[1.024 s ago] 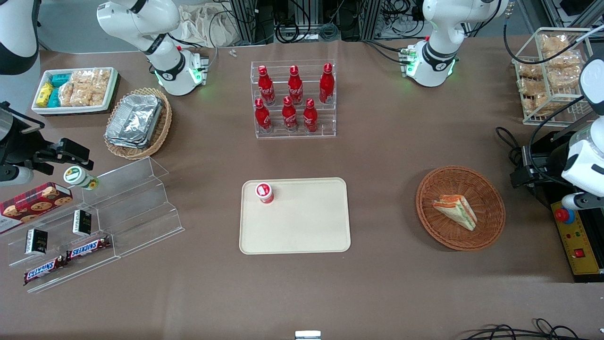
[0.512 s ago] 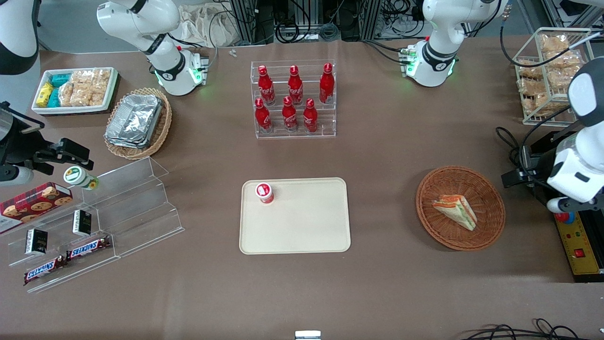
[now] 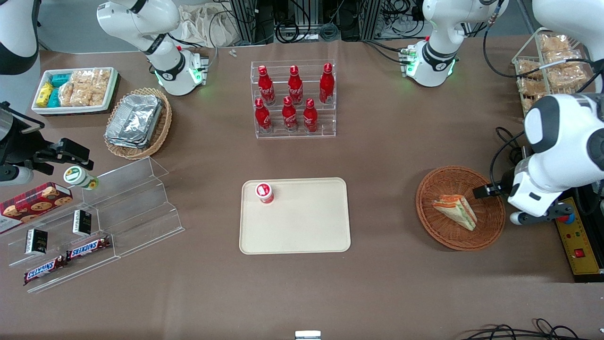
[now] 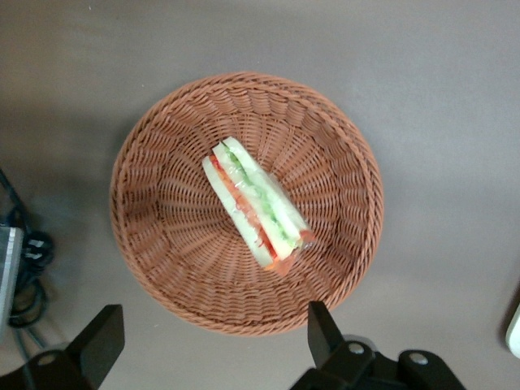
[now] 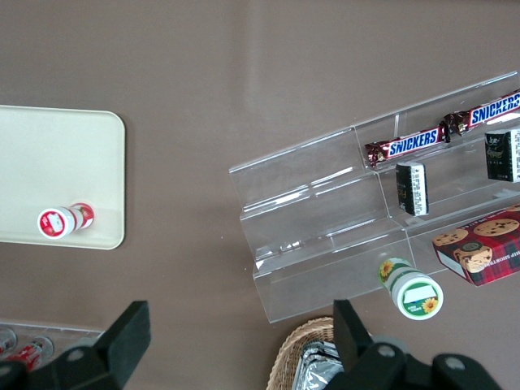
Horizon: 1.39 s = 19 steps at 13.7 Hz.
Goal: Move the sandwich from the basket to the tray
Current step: 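Lower the left gripper and close it on the wrapped sandwich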
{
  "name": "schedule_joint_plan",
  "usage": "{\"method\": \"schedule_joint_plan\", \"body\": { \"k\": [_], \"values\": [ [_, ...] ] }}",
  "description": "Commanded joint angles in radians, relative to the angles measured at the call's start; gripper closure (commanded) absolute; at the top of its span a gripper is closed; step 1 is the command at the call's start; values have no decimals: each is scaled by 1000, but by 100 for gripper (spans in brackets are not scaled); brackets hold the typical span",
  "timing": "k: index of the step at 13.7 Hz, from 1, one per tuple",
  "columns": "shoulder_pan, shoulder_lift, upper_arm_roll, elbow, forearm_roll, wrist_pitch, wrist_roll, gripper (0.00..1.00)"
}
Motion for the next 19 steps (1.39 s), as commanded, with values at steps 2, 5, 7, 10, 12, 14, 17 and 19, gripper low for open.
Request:
{"method": "schedule_joint_plan", "body": {
  "k": [2,5,7,10,12,14,17,19],
  "values": [
    [-20,35,-5,-35,-7,82,-246,0],
    [-34,86,-7,-36,-4,149,-462,0],
    [-34,103,-7,-75,5,195,-558,0],
    [-29,104,-5,-139,11,287,-622,0],
    [-26,121,-5,-167,11,344,-650,0],
    [-24,145,-5,-171,11,361,-653,0],
    [-23,156,-5,-173,11,378,-699,1],
    [-23,155,-5,-173,11,378,-699,18]
  ]
}}
